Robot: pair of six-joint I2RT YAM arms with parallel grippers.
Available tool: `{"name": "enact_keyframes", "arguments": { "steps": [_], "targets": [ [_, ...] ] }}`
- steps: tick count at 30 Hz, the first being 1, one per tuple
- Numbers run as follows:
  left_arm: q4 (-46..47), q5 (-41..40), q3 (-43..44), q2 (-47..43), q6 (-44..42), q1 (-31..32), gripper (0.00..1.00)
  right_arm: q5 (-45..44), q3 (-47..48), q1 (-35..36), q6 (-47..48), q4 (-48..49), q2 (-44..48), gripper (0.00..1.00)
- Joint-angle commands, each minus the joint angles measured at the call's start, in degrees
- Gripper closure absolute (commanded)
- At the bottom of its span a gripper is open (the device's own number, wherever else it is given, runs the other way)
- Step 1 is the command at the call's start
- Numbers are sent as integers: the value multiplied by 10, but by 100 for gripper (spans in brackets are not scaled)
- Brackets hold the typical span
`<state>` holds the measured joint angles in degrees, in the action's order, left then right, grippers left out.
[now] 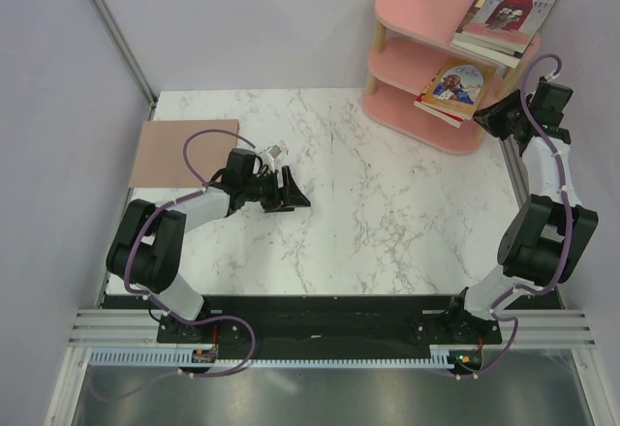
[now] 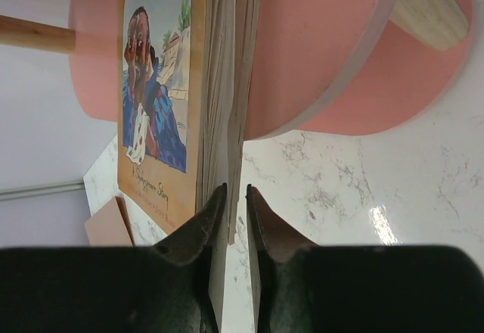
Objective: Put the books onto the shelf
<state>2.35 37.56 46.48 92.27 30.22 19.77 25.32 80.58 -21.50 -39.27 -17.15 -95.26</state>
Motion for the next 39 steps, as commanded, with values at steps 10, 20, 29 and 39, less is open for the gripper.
{"name": "enact_keyframes", "arguments": {
  "steps": [10, 20, 29, 39],
  "targets": [
    [17, -1, -5, 5, -26, 4, 23, -19, 11, 5, 0, 2, 13, 77],
    [17, -2, -3, 6, -27, 4, 23, -48, 7, 8, 42, -45, 110, 77],
    [21, -1, -5, 7, -24, 4, 23, -52, -32, 100, 65, -58, 139, 77],
    [22, -1, -6, 3, -23, 5, 23, -111, -53, 192, 69, -22, 85, 78]
  ]
}}
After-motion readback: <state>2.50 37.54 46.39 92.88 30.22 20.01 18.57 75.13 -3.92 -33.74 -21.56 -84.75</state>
